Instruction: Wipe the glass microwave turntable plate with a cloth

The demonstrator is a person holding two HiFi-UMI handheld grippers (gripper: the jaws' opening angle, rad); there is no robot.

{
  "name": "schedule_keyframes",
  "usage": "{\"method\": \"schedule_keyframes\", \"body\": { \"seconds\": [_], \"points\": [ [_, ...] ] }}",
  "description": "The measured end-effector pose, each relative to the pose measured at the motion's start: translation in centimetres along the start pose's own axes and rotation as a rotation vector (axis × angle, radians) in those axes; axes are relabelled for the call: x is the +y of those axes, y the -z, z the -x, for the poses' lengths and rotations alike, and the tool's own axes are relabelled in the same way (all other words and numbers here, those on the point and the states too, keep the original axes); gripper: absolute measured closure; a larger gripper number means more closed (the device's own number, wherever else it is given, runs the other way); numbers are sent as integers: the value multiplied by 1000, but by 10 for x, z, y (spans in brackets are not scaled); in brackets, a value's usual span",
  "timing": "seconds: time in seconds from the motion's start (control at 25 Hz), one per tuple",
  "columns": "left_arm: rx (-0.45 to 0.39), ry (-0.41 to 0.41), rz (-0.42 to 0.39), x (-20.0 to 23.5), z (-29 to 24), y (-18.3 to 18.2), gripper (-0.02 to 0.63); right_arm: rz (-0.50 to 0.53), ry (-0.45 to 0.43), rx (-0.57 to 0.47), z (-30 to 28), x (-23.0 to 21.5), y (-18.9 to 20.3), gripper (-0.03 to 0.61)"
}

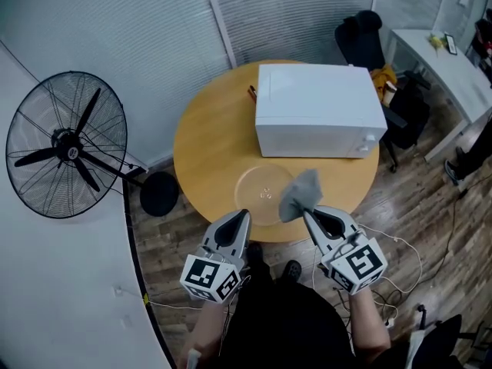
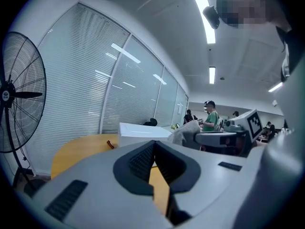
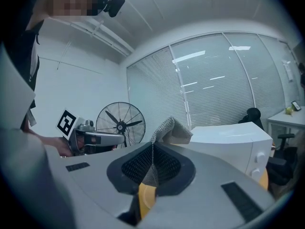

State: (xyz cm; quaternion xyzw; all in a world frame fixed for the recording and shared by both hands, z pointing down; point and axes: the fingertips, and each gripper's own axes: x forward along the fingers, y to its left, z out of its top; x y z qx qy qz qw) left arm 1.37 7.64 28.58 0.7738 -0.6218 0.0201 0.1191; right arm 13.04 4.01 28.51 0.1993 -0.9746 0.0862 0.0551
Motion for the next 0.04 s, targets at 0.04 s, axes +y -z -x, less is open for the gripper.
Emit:
{"method": "schedule_keyframes", "body": {
  "seconds": [0.04],
  "points": [
    [1, -1, -2, 0, 0, 0, 617, -2, 0, 0, 0, 0, 0, 563]
  ]
}}
